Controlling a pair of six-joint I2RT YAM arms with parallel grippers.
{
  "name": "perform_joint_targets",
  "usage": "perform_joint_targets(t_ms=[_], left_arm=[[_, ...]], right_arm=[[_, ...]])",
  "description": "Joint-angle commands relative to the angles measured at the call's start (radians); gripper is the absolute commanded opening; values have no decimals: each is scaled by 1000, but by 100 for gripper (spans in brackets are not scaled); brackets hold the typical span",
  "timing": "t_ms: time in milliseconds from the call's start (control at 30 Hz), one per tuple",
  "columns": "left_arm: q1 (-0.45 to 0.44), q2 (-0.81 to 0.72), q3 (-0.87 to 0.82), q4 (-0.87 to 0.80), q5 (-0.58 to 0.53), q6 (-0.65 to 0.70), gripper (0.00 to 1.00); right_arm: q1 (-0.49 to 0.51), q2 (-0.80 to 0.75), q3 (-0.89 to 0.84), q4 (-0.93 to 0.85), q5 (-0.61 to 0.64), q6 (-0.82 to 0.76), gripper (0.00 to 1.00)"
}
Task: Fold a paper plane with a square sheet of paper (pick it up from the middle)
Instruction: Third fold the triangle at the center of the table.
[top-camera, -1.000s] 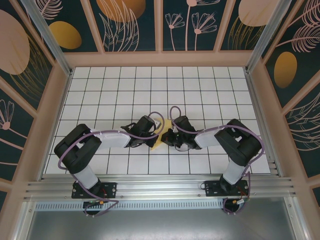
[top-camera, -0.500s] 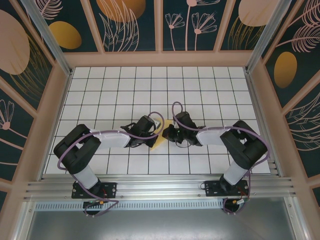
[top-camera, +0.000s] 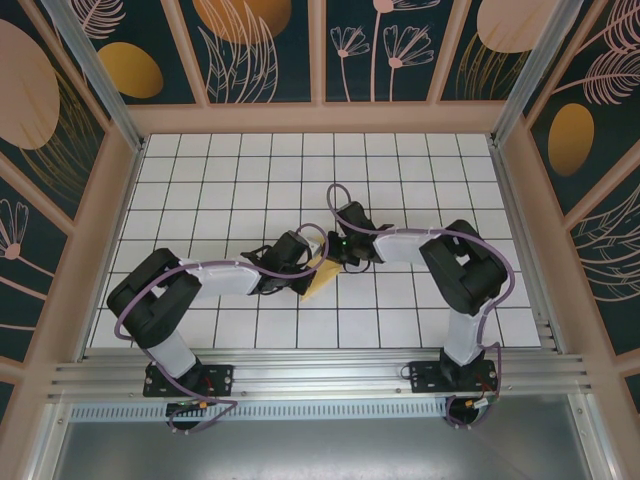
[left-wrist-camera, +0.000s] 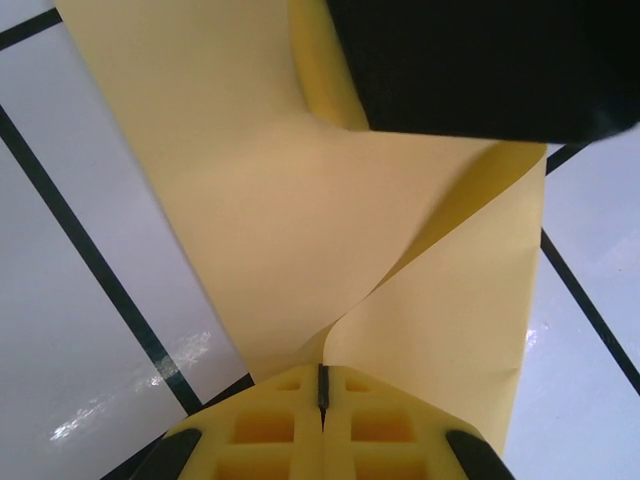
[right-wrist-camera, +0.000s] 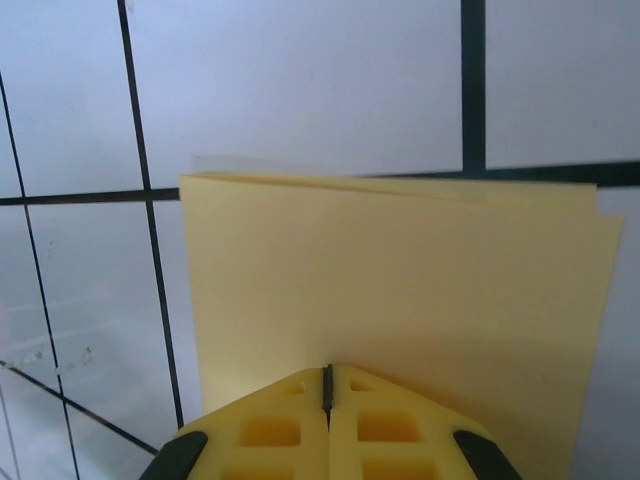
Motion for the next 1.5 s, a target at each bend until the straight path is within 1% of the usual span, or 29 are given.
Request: perform_joint_targets(t_ms=[0, 167, 333, 533, 800, 933, 1067, 1233, 1467], left_arm=[[5, -32, 25, -35, -22, 29, 3], [5, -26, 25, -24, -34, 33, 4], [5, 7, 30, -18, 1, 33, 5], [5, 12, 20, 11, 28, 26, 6], [6, 36, 1, 9, -3, 29, 6], [5, 36, -2, 16, 3, 30, 6], [5, 26, 6, 13, -17, 41, 6], [5, 26, 9, 11, -16, 53, 6], [6, -13, 9, 25, -31, 57, 7]], right_arm=[[2, 24, 0, -97, 46, -46, 6], [2, 25, -12, -101, 51, -50, 6], [1, 32, -19, -88, 40, -48, 6], [2, 38, -21, -84, 35, -43, 6], [3, 32, -25, -85, 31, -43, 6], [2, 33, -28, -85, 28, -42, 6], [2, 34, -34, -80, 29, -39, 6], [2, 40, -40, -78, 28, -36, 6], [1, 37, -45, -84, 32, -38, 6]])
